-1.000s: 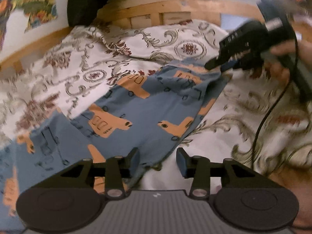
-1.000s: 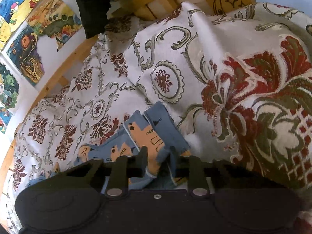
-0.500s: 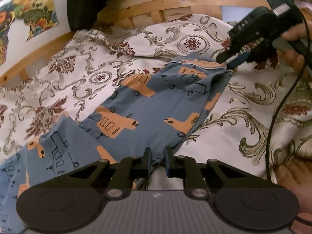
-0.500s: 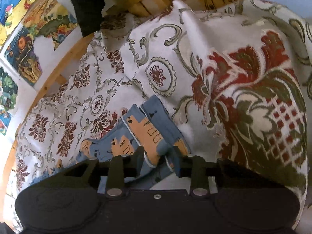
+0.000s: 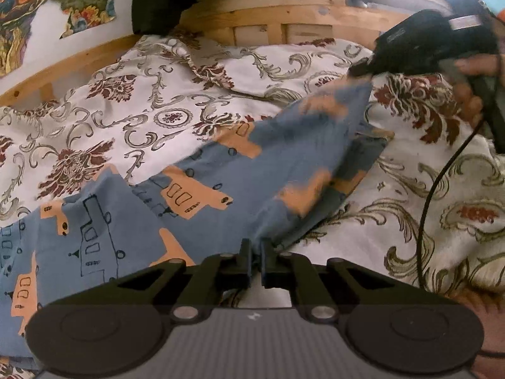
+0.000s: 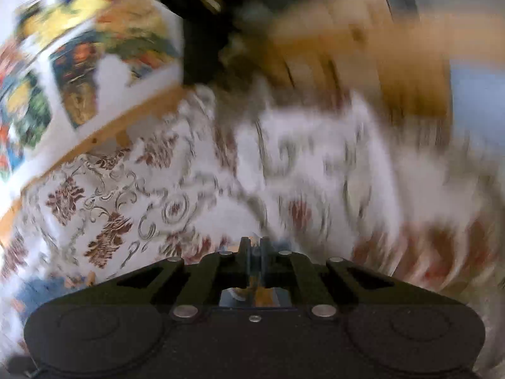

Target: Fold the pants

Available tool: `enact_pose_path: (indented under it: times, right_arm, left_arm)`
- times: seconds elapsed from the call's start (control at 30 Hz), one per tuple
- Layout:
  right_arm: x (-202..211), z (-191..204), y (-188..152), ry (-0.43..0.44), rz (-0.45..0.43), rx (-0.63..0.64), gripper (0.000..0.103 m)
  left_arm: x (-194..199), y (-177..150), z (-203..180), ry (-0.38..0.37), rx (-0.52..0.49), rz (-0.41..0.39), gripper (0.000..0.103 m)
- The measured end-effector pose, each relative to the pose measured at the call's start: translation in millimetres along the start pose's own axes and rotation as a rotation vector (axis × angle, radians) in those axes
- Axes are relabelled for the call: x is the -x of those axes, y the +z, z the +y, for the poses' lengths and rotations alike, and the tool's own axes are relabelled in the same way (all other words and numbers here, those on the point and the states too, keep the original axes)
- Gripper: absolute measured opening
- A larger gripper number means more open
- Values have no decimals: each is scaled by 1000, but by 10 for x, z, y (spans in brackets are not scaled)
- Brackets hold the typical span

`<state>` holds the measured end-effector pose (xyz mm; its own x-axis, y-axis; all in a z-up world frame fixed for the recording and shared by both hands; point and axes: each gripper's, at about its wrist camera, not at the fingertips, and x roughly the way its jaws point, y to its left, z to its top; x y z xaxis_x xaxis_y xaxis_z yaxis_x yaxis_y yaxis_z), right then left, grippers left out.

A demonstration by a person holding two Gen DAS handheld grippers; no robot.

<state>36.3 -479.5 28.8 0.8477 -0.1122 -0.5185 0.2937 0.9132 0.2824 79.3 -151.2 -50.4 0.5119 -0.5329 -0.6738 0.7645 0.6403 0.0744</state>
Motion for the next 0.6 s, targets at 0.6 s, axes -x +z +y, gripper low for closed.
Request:
enact_pose_path:
  times: [0.6]
  right_arm:
    - [-85, -101, -302, -97, 124, 123, 41]
  left_arm:
    - [-20, 2, 166, -84, 109, 24, 7]
